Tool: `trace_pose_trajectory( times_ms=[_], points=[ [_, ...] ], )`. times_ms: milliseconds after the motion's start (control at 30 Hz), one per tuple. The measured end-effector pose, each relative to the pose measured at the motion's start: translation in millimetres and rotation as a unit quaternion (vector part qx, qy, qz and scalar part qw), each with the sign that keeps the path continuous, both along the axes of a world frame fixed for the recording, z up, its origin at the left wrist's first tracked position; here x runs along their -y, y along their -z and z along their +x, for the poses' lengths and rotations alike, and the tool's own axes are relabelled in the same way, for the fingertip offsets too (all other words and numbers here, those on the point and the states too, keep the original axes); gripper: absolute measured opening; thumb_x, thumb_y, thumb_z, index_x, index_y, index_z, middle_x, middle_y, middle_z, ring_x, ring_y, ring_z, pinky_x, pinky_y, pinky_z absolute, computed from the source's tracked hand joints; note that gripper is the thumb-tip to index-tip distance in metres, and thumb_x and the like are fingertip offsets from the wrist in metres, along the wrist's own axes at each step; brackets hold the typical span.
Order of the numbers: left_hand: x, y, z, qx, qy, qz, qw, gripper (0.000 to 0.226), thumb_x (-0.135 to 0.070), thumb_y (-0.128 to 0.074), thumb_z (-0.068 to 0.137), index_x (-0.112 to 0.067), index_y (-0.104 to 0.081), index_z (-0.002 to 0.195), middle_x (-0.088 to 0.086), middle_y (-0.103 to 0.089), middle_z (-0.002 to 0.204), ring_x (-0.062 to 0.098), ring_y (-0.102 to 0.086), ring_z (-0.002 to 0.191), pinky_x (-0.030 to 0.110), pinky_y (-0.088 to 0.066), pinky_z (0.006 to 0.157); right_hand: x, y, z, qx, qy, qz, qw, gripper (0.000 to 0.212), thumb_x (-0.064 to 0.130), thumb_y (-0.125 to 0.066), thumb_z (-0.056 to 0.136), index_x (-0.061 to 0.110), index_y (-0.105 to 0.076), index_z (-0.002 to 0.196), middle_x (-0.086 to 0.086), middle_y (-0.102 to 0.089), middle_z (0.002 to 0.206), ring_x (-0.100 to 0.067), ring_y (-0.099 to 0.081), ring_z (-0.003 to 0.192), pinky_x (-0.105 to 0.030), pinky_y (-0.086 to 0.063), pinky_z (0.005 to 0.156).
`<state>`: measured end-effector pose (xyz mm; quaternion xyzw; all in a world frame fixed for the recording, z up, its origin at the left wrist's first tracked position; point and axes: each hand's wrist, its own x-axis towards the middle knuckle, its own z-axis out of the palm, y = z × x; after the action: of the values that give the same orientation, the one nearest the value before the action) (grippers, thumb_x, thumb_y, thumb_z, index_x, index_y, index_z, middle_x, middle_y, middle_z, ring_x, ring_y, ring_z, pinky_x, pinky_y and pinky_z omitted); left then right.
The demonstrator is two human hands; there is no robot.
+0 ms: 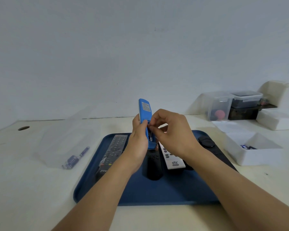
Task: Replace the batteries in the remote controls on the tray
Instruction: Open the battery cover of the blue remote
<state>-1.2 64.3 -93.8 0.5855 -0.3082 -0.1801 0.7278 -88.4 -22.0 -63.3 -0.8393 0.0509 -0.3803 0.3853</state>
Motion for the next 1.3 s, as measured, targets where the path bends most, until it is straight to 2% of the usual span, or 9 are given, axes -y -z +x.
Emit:
trace_pose_trajectory(
  times_ms=[200,367,633,767,933,1033,1100,1167,1300],
  points=[
    [1.0,4.2,-1.8,0.017,0.005,0.002,1.0,0.035,-0.037,-0.032,0.108,-0.043,-0.046,0.139,0.007,-0.06,0.136,0.03,-0.061,0.119,0.037,-0.052,0.08,3.7,2.1,3.7,0.009,0.001,-0.034,0.999,0.018,-0.002,-0.063,0.086,0.016,-0.063,0.086,0.006,-0.067,0.08,-0.005,-0.064,0.073,-0.019,-0.056,0.063],
    [-0.7,-1.3,-8.6,-0.033,0.033,-0.013,0.999,0.033,-0.03,-0.03,0.111,-0.03,-0.05,0.137,0.008,-0.068,0.112,0.015,-0.067,0.076,0.031,-0.049,0.056,6.1,1.5,4.1,0.003,-0.017,-0.012,1.0,0.021,-0.005,-0.059,0.083,0.016,-0.063,0.086,0.004,-0.065,0.078,-0.005,-0.06,0.066,-0.021,-0.054,0.059],
    [-1.5,-5.0,-7.3,-0.117,0.06,-0.038,0.991,0.03,-0.026,-0.035,0.11,-0.031,-0.053,0.133,0.011,-0.063,0.131,0.026,-0.061,0.098,0.043,-0.049,0.077,7.5,-3.2,-0.7,0.012,-0.052,0.082,0.995,0.015,0.002,-0.07,0.085,0.015,-0.064,0.088,-0.002,-0.062,0.08,-0.011,-0.063,0.058,-0.04,-0.06,0.053],
    [-2.0,-6.7,-5.4,-0.142,0.049,-0.065,0.986,0.028,-0.023,-0.035,0.11,-0.024,-0.053,0.132,0.015,-0.065,0.12,0.025,-0.058,0.091,0.035,-0.051,0.066,3.5,-3.5,2.6,0.04,-0.05,0.213,0.975,0.023,-0.004,-0.076,0.08,0.015,-0.066,0.088,-0.006,-0.065,0.085,-0.017,-0.07,0.071,-0.037,-0.061,0.064],
    [-2.4,-10.0,-3.1,-0.173,0.019,-0.069,0.982,0.029,-0.024,-0.039,0.11,-0.018,-0.048,0.137,0.019,-0.062,0.111,0.021,-0.055,0.07,0.028,-0.048,0.049,21.5,-8.0,5.5,0.094,-0.123,0.64,0.753,0.025,-0.011,-0.061,0.091,0.006,-0.058,0.11,-0.014,-0.064,0.104,-0.02,-0.066,0.082,-0.038,-0.062,0.076],
    [-5.3,-13.3,-5.6,-0.181,0.03,-0.058,0.981,0.029,-0.024,-0.04,0.11,-0.009,-0.049,0.132,0.024,-0.072,0.11,0.019,-0.056,0.06,0.026,-0.045,0.046,39.3,-6.2,5.0,0.089,-0.138,0.761,0.628,0.032,-0.015,-0.038,0.095,0.003,-0.058,0.112,-0.017,-0.06,0.107,-0.015,-0.055,0.072,-0.027,-0.057,0.05],
    [-7.7,-15.9,-7.7,-0.178,0.045,-0.048,0.982,0.027,-0.024,-0.042,0.109,-0.006,-0.052,0.126,0.022,-0.075,0.105,0.019,-0.055,0.059,0.024,-0.044,0.045,46.2,-4.2,4.3,0.07,-0.106,0.751,0.647,0.037,-0.012,-0.033,0.091,0.004,-0.062,0.107,-0.009,-0.058,0.085,-0.009,-0.037,0.054,-0.019,-0.034,0.037],
    [-9.8,-18.1,-8.2,-0.166,0.058,-0.035,0.984,0.023,-0.023,-0.046,0.107,-0.005,-0.055,0.119,0.022,-0.075,0.105,0.019,-0.056,0.059,0.023,-0.043,0.045,52.1,-6.9,2.9,0.044,-0.049,0.672,0.738,0.027,-0.001,-0.038,0.092,0.005,-0.065,0.097,-0.004,-0.051,0.069,-0.009,-0.025,0.045,-0.018,-0.021,0.034],
    [-16.3,-23.7,-4.8,-0.139,0.068,0.0,0.988,0.015,-0.019,-0.058,0.101,-0.007,-0.065,0.105,0.014,-0.072,0.094,0.016,-0.062,0.059,0.021,-0.044,0.042,53.1,-19.8,-1.7,-0.017,0.061,0.444,0.894,0.036,0.042,-0.054,0.098,0.009,-0.068,0.095,0.001,-0.048,0.072,-0.007,-0.029,0.042,-0.021,-0.026,0.037]
  ],
)
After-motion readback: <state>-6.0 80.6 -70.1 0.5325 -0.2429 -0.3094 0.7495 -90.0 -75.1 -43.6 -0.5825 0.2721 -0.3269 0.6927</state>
